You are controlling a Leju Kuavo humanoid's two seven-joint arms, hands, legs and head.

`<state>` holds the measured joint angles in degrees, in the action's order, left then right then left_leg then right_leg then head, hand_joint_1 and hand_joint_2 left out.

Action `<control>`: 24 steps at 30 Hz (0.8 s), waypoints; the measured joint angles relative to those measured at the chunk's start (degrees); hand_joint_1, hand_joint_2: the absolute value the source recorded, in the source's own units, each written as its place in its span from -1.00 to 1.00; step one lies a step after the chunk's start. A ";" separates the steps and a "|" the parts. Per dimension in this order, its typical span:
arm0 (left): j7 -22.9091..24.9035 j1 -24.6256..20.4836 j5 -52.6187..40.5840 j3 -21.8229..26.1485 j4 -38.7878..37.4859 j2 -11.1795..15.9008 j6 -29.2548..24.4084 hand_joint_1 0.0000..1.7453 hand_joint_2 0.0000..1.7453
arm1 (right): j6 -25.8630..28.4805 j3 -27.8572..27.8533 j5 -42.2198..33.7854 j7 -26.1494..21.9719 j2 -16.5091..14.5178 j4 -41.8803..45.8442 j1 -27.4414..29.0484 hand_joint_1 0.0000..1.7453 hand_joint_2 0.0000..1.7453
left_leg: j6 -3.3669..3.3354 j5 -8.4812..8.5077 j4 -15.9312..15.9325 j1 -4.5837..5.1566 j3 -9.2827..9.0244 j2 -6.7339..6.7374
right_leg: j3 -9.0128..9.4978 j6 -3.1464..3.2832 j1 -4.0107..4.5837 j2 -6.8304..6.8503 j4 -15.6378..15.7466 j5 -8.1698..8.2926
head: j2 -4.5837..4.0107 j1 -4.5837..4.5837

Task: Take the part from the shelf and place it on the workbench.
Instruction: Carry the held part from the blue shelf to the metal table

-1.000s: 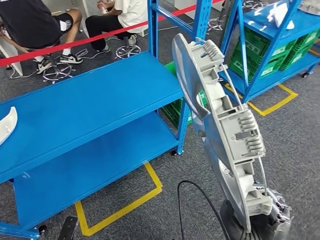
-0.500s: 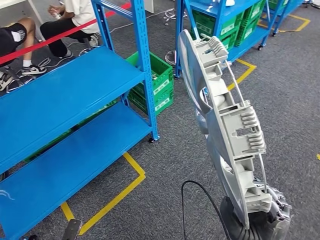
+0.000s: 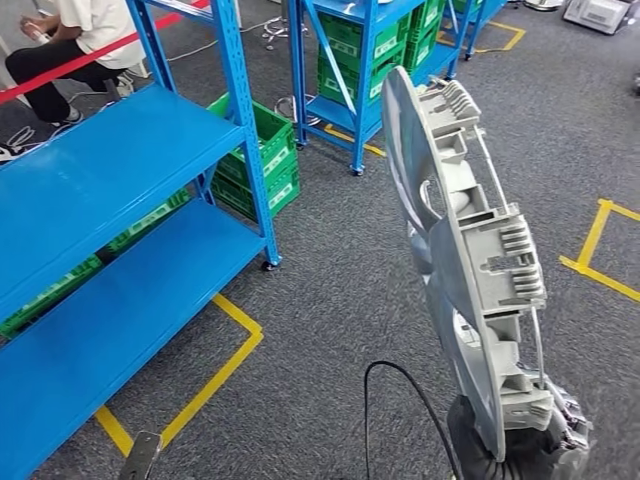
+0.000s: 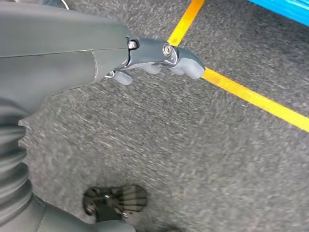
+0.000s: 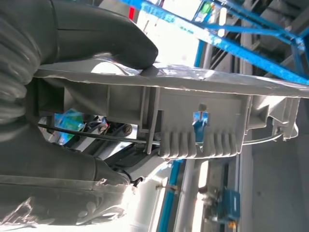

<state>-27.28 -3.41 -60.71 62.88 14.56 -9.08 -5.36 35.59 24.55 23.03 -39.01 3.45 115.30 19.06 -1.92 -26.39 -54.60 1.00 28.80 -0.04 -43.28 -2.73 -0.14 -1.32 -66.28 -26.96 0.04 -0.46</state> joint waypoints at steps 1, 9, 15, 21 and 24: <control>0.00 0.18 -0.22 -0.01 0.00 0.06 0.15 -1.00 1.00 | 0.25 -0.13 0.37 0.12 0.00 0.15 0.12 1.00 1.00 | 0.06 0.77 -0.04 0.00 0.93 0.85 | -0.71 -0.39 -0.22 0.60 -4.17 -2.33 | 0.00 0.10; 0.03 0.49 -1.35 -0.53 0.00 0.36 0.55 -1.00 1.00 | 2.29 -0.79 2.04 0.63 0.00 1.09 1.48 1.00 1.00 | 2.25 5.44 -2.32 -0.34 7.84 6.04 | 14.89 -1.60 -0.92 4.32 7.11 -2.74 | 0.00 -0.09; 0.07 1.09 -2.34 -1.16 -0.07 -0.28 0.46 -1.00 1.00 | 3.27 -1.27 2.26 0.68 0.00 1.48 2.53 1.00 1.00 | 4.09 -2.58 -9.69 -1.34 10.06 1.43 | 11.19 2.15 -0.39 1.48 7.46 0.53 | -0.02 -0.44; 0.07 1.32 -3.01 -1.47 -0.09 -0.35 0.42 -1.00 1.00 | 4.18 -1.46 2.20 0.69 -0.06 1.63 3.45 1.00 1.00 | 2.42 -3.68 -12.58 -0.69 4.49 -1.34 | 5.07 2.09 -0.15 -2.90 7.38 5.66 | -0.02 -0.55; 0.09 1.30 -3.31 -1.52 -0.09 -0.29 0.51 -1.00 1.00 | 4.27 -1.64 2.05 0.65 -0.09 1.87 4.01 1.00 1.00 | 1.90 -4.08 -1.71 -0.55 -3.12 -4.72 | 3.69 1.30 -0.23 -4.63 7.83 8.04 | -0.01 -0.56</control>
<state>-27.19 -2.11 -64.01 61.36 14.47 -9.37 -4.85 39.86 22.90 25.09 -38.36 3.37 117.16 23.07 -0.02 -30.47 -56.31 0.45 25.68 -4.76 -39.59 -1.43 -0.37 -5.95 -58.44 -18.92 0.03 -1.03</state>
